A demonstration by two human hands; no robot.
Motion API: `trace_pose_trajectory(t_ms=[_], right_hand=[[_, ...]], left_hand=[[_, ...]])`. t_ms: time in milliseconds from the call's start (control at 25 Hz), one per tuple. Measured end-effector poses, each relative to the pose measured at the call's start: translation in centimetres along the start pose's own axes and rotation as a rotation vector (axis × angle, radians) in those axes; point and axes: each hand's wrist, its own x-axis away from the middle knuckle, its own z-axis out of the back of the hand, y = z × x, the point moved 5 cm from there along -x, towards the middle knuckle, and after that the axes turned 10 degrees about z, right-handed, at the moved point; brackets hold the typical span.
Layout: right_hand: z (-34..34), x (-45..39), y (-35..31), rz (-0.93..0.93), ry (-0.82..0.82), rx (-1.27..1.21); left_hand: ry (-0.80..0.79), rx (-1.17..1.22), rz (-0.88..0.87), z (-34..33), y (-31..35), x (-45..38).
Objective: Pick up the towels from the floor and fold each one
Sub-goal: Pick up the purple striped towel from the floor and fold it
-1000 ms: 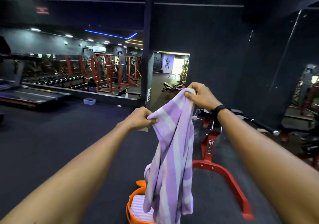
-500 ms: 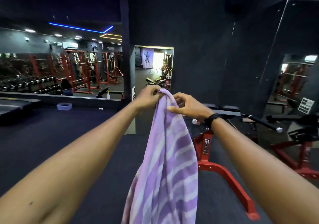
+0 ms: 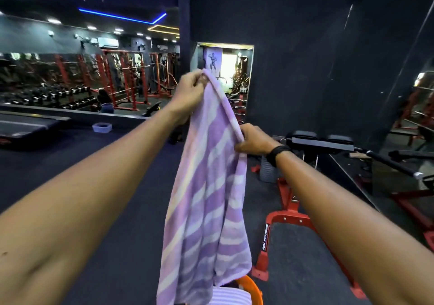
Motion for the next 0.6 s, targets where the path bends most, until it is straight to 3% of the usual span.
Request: trace_pose_trajectory(t_ms=[200, 320, 400, 520, 600], right_hand=[[-3.6, 0.2, 4.0, -0.136, -0.049, 0.019], [-2.0, -0.9, 4.3, -0.123, 0.153, -0.094], [-0.1, -2.0, 3.1, -0.042, 0.249, -0.132], [2.2, -3.1, 1.5, 0.075, 0.365, -0.147], [3.1, -3.1, 1.5, 0.121, 0.44, -0.167]], left_hand=[[0.311, 0.127, 0.078, 6.2, 0.0, -3.3], [0.37, -0.171, 0.062, 5.8, -0.7, -2.3], [0.268, -0.353, 0.035, 3.3, -1.2, -0.6], [-0.092, -0.839, 0.024, -1.9, -2.0, 1.0], [-0.225, -1.032, 0.003, -4.0, -2.3, 1.1]])
